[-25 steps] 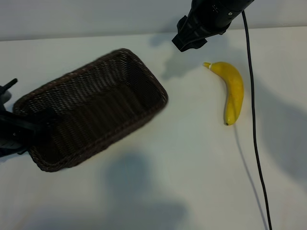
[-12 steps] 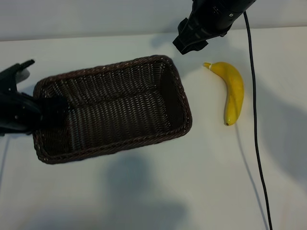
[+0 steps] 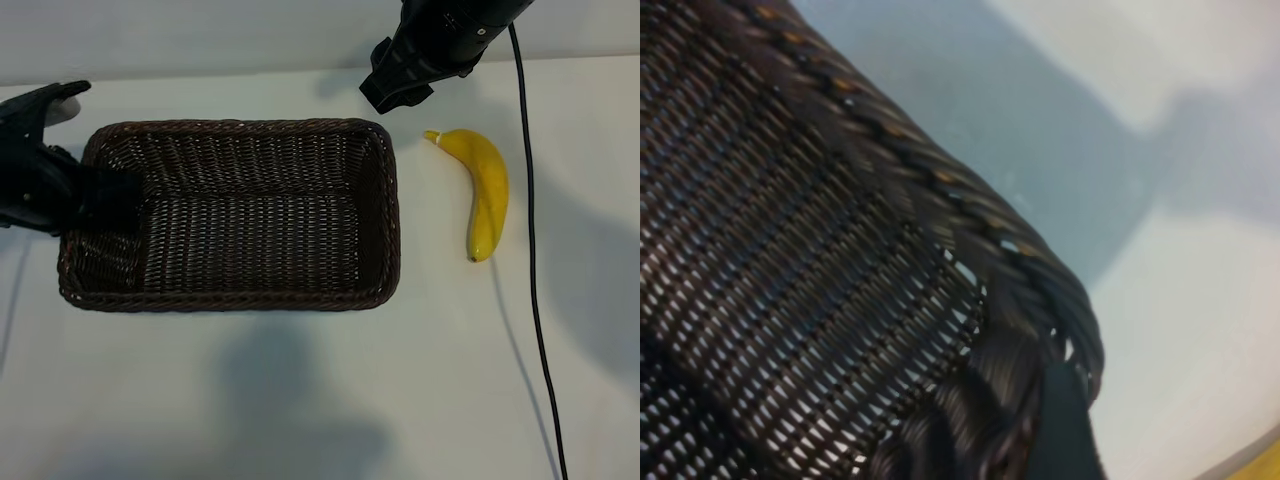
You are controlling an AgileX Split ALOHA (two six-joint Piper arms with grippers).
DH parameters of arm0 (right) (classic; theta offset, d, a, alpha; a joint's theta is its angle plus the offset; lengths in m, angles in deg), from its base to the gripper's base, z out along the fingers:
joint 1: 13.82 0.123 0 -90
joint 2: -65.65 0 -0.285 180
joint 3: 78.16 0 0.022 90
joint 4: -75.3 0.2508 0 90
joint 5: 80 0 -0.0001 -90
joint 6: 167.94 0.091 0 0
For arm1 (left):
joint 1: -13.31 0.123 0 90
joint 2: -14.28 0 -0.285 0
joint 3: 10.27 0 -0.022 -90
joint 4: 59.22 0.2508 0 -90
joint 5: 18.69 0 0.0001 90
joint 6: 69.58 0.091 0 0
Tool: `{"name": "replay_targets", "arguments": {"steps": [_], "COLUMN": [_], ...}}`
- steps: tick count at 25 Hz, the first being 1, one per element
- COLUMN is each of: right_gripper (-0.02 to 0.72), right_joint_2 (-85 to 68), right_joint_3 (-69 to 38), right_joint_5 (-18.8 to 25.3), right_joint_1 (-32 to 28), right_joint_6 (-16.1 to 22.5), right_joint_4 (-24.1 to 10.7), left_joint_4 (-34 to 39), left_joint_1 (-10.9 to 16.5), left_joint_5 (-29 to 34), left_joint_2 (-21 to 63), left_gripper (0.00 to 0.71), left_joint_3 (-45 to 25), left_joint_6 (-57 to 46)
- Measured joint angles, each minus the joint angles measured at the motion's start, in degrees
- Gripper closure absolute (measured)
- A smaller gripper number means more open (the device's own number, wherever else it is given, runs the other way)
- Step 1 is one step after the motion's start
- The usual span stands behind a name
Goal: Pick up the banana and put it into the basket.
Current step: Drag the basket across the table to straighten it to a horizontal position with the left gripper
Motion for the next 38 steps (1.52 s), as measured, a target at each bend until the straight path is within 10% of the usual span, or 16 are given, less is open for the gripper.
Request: {"name": "replay_targets", "arguments": {"steps": [38], "right_gripper": [0.169], "right_joint_2": [0.0], "right_joint_3": [0.0], "right_joint_5": [-0.7], "right_joint_1": [0.0], "right_joint_6": [0.24], "right_joint_4": [0.0], "left_joint_4": [-8.61], "left_joint_1": [-1.97], "left_joint_5": [0.56], "left_joint_2": [-18.69], "left_gripper": [0.541], "left_joint_3": [12.75], "left_joint_6": [9.31]}}
